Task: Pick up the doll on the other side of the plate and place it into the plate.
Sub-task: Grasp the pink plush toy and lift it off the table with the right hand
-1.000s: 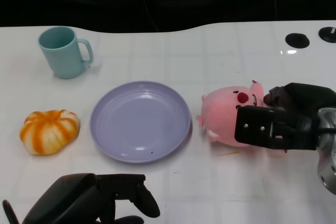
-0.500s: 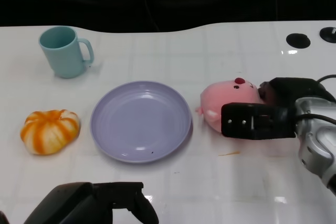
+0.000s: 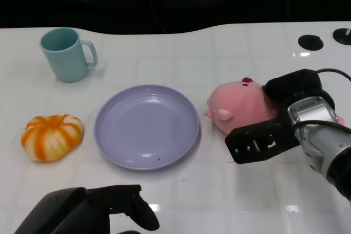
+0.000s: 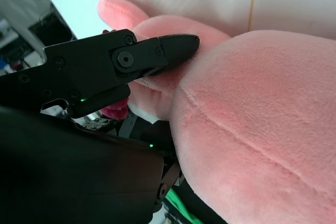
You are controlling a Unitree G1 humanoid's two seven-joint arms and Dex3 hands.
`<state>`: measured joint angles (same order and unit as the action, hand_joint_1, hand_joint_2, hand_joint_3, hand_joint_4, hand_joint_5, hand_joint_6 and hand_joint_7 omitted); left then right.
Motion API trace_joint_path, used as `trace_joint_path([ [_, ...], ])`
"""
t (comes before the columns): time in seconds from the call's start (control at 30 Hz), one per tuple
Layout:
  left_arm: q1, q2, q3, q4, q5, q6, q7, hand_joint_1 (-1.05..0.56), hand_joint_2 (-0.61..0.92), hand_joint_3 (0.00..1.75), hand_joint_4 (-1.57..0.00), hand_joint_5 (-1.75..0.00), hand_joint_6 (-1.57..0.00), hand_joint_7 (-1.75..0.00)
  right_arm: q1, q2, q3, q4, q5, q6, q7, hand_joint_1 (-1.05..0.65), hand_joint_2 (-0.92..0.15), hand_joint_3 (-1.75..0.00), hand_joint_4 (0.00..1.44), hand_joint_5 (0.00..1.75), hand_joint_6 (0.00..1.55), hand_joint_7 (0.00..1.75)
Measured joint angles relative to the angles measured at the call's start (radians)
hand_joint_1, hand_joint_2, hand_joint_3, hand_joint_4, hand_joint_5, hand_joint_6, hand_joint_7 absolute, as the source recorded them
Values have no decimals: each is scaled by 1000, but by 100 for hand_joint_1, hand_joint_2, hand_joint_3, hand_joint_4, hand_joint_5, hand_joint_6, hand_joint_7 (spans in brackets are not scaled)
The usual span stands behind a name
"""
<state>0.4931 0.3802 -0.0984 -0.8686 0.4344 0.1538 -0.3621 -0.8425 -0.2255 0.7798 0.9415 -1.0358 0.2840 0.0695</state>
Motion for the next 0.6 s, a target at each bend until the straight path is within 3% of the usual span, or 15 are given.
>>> trace_joint_path([
  [0.1,-4,0,-2,-3,-2,5,0,-20,90,41,-60,-172,-71,-92,-1,0,-7,21,12,-20,-52,-40,-92,-10,83,153,90,1],
  [0.23,-6,0,-5,-4,-4,9,0,-20,89,43,-60,-172,-71,-92,9,20,-82,27,92,1,-84,-40,-92,-21,85,138,84,0],
  [0.33,-7,1,-7,-4,-4,9,0,-20,89,44,-60,-171,-70,-93,28,27,-141,15,149,23,-108,-40,-92,-25,84,158,88,2],
  [0.4,-7,2,-7,-4,-5,9,0,-20,88,45,-61,-171,-71,-93,47,26,-185,-15,192,26,-120,-37,-92,-25,84,170,104,9],
  [0.5,-8,3,-7,-4,-5,9,0,-20,88,45,-61,-172,-71,-93,94,24,-260,-89,259,28,-152,-35,-92,-26,81,174,118,16],
  [0.6,-8,5,-6,-4,-7,9,0,-20,88,44,-60,-173,-71,-93,142,21,-311,-155,300,23,-194,-33,-92,-28,84,175,83,115],
])
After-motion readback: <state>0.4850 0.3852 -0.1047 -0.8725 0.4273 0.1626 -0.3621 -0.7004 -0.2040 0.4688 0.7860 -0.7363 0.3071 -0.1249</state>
